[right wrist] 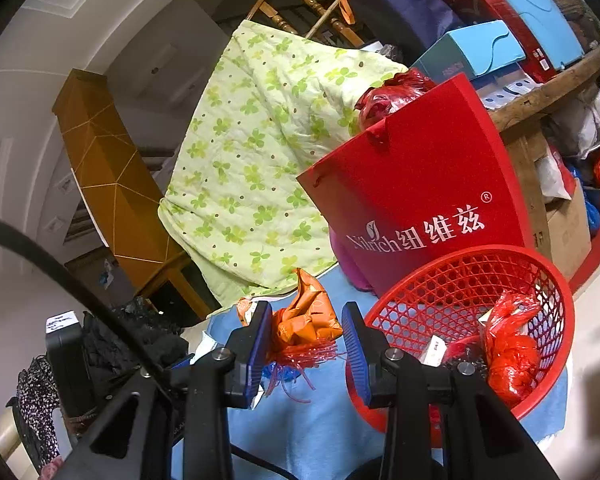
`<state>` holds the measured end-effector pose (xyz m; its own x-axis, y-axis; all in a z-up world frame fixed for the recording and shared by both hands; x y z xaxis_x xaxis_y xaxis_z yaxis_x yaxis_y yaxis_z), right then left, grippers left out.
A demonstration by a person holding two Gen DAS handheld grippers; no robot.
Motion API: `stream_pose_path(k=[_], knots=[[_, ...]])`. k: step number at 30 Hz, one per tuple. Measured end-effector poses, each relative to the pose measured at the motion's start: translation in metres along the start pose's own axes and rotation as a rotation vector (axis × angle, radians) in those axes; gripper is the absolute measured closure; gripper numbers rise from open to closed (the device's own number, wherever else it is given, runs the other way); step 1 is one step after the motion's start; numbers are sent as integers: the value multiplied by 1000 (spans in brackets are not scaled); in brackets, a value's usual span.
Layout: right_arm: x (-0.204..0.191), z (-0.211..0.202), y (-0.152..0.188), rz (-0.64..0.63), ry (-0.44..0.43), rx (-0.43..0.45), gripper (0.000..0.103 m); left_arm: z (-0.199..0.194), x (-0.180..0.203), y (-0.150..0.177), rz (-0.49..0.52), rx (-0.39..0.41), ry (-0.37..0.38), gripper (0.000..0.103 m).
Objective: Collect trash
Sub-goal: 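Carry the tissue and orange wrapper toward the red mesh basket, then lower both items into the red basket and open both tools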
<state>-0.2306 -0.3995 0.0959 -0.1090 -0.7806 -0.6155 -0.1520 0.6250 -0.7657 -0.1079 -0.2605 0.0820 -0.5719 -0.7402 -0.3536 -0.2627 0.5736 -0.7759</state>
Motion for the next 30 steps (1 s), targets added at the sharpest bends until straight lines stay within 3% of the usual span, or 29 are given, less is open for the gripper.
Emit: stream_pose_path(k=[30], knots=[[41, -23, -16, 66, 47, 54, 64, 4, 52, -22, 95, 19, 53, 75]])
Point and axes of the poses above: each gripper's, at about its wrist camera, not at the fingertips, and z roughly the way its jaws point, x to its right, y to its underside, the point moved 9 cm from there along z, roughly the way its jaws point, and after that the axes turned 2 degrees about z, right-handed, at the moved point
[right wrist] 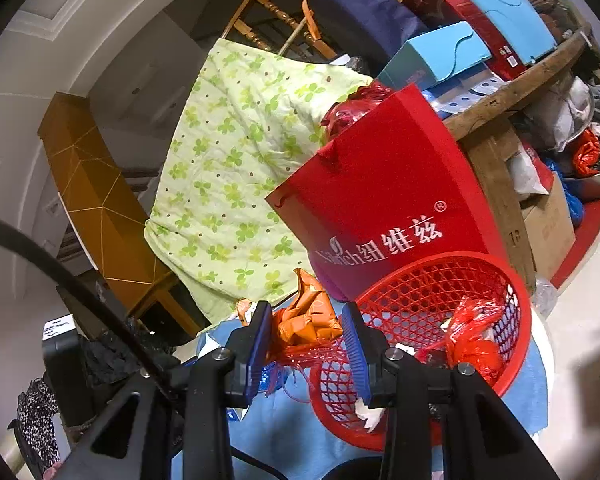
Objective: Collect trash
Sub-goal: 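Lower both items into the red basket and open both tools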
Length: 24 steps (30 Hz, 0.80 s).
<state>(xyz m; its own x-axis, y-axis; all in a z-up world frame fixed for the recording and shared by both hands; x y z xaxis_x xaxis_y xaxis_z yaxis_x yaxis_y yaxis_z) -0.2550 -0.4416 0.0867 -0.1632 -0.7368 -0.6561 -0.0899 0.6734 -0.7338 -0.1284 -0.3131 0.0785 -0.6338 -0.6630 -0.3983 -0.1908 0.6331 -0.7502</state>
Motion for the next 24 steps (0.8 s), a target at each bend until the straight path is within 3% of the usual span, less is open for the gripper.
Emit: stream_pose_path(k=[13, 17, 24], knots=[[31, -9, -10, 47, 49, 23, 64, 14, 29, -10, 39, 1, 51, 74], [44, -9, -11, 70, 79, 27, 64, 24, 40, -13, 31, -14, 119, 74], [79, -3, -6, 181, 136, 7, 63, 40, 67, -15, -11, -42, 322, 70]])
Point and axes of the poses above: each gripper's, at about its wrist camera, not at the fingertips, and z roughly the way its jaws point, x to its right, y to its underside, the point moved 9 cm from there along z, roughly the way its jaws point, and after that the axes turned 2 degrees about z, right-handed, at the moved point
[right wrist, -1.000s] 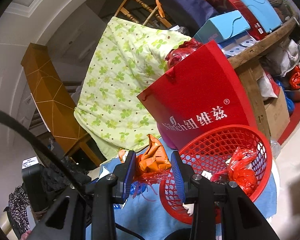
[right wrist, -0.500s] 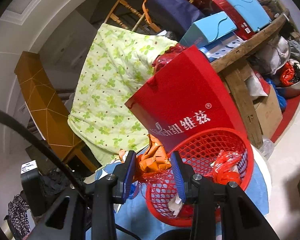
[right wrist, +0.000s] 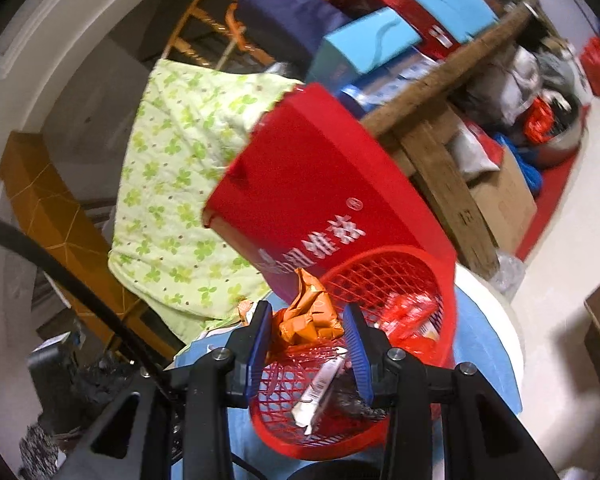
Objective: Collect trash
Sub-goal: 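Lower both items into the red basket and open both tools, then move both tools back toward the blue bag and blue medicine box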
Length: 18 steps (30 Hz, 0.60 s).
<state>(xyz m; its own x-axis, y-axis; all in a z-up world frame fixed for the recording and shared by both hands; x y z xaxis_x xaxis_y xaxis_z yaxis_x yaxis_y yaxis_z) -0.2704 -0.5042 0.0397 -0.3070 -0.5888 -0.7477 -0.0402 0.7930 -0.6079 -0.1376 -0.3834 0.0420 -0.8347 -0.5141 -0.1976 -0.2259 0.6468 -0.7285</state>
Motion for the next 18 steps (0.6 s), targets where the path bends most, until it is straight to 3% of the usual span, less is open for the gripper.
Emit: stream_pose_path(k=[4, 5, 6, 7, 13, 18], knots=[[10, 10, 2, 33, 18, -22, 60, 14, 8, -3, -13, 5, 53, 60], [10, 11, 3, 40, 18, -28, 53, 16, 8, -4, -12, 8, 59, 57], [9, 12, 4, 44, 14, -29, 38, 18, 9, -5, -12, 10, 61, 49], [7, 12, 4, 43, 8, -23, 36, 19, 8, -6, -14, 18, 61, 43], [-4, 9, 4, -8, -4, 2, 36, 10, -11, 0, -36, 50, 35, 43], [-13, 9, 4, -34, 1, 0, 36, 0, -50, 30, -77, 50, -43, 40]])
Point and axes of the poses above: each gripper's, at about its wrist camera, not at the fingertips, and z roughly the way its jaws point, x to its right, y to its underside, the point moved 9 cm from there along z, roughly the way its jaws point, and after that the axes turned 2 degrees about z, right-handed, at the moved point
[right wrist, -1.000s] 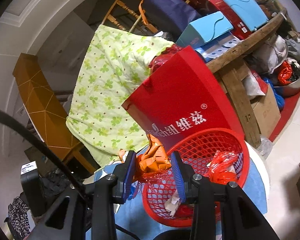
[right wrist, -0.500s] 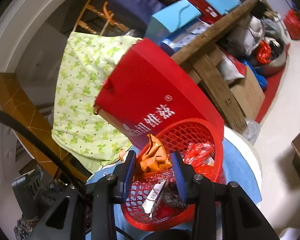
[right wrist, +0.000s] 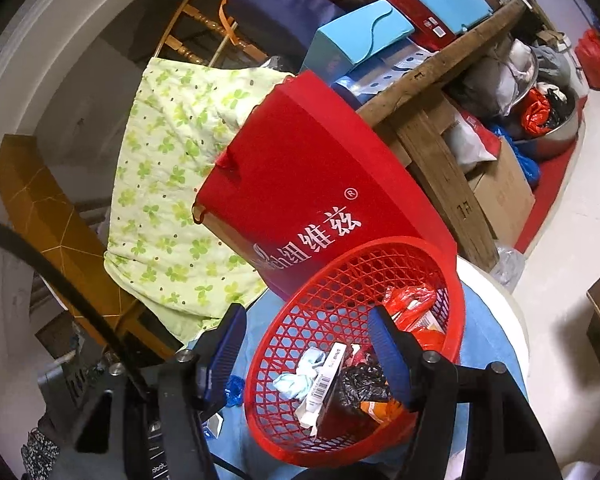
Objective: Collect trash
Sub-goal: 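Move both tools back toward the blue bag and blue medicine box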
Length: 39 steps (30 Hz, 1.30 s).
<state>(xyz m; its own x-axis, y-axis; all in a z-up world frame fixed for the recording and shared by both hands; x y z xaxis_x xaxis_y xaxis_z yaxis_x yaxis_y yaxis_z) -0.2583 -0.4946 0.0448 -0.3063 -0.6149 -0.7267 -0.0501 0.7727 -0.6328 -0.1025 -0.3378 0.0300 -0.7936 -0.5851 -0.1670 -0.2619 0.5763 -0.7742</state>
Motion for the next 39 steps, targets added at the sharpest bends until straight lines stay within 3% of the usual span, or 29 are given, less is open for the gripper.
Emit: stream_pose_path(k=[9, 17, 27, 33, 39], knots=[[-57, 14, 15, -110, -52, -38, 36, -24, -133, 104, -172, -108, -231, 38], [-134, 57, 72, -246, -123, -171, 36, -51, -227, 174, -345, -138, -387, 38], [-173, 142, 168, -334, -126, -420, 36, -45, -269, 222, -428, -160, -401, 38], [-169, 199, 202, -361, -88, -527, 36, -32, -292, 242, -462, -179, -398, 38], [-167, 263, 218, -372, -69, -592, 35, -8, -312, 234, -485, -162, -340, 38]])
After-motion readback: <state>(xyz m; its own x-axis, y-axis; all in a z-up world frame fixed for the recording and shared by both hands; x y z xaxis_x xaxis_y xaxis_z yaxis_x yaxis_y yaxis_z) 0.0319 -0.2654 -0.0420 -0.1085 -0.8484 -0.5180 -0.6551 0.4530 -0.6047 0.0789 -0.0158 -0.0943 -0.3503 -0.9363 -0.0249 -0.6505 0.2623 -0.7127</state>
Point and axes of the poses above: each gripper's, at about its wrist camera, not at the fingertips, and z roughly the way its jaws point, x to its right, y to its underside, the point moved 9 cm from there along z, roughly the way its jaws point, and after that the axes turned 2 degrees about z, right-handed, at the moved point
